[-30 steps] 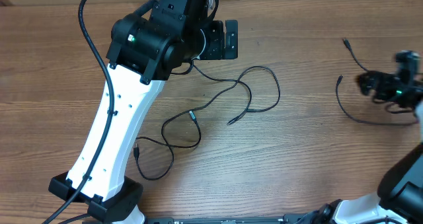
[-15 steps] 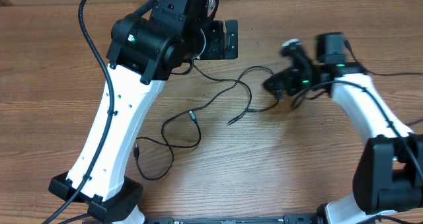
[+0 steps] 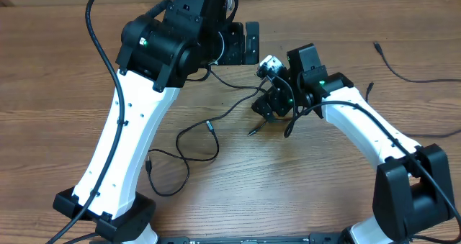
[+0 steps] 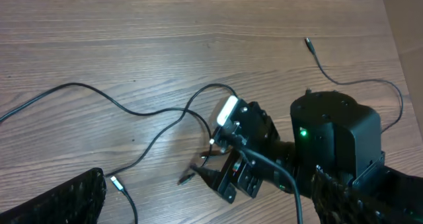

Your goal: Untangle cables

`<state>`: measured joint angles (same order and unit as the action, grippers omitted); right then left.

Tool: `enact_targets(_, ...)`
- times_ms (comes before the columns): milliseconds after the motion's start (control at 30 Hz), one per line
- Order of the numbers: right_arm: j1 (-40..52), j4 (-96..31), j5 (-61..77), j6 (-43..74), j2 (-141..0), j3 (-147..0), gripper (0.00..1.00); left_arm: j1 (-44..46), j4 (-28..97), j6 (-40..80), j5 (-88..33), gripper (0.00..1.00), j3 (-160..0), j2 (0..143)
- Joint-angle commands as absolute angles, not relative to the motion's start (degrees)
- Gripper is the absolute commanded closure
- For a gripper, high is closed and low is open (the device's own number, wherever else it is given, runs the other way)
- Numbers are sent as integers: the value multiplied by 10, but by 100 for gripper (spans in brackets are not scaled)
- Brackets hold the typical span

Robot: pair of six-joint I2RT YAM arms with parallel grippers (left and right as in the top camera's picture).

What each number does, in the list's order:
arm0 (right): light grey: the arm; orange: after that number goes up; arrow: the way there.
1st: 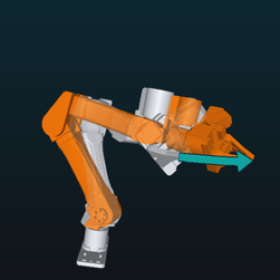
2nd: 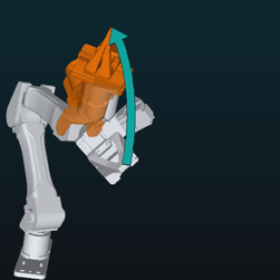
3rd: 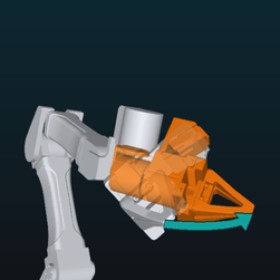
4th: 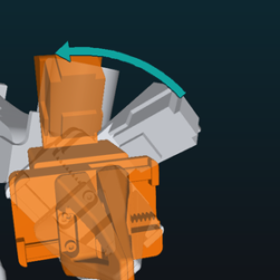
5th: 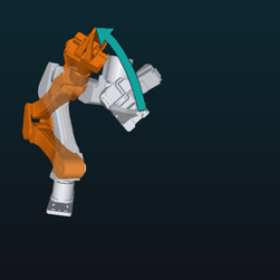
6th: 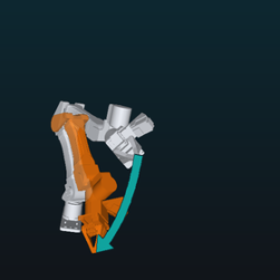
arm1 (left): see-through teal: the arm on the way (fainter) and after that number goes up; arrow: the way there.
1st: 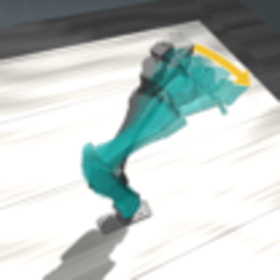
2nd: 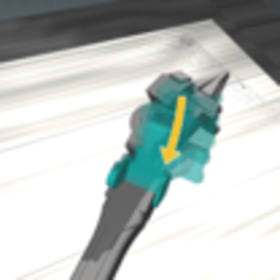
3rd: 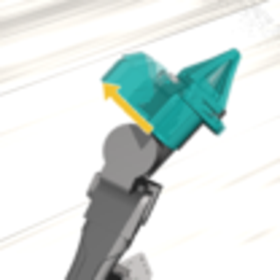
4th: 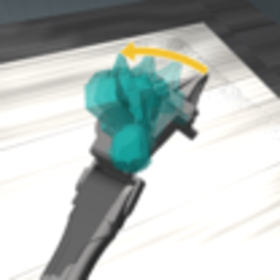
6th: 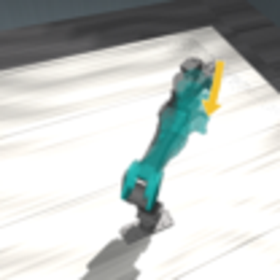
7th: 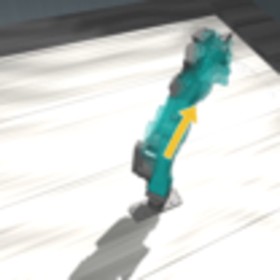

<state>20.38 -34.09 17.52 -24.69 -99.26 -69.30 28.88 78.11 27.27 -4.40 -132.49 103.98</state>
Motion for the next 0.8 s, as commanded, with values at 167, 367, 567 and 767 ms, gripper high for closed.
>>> enact_targets(167, 247, -336, 186, -240, -972, -698, 0, 252, 824, 306, 113, 0, -1333, 1045)
enact_targets(367, 293, -324, 233, -240, -972, -698, 0, 129, 866, 332, 85, 1, -1333, 1045)
enact_targets(567, 345, -288, 214, -237, -972, -698, 0, 48, 890, 326, 53, 0, -1333, 1045)
enact_targets(767, 368, -196, 115, -237, -1000, -698, 0, 34, 899, 326, 53, 0, -1333, 1045)
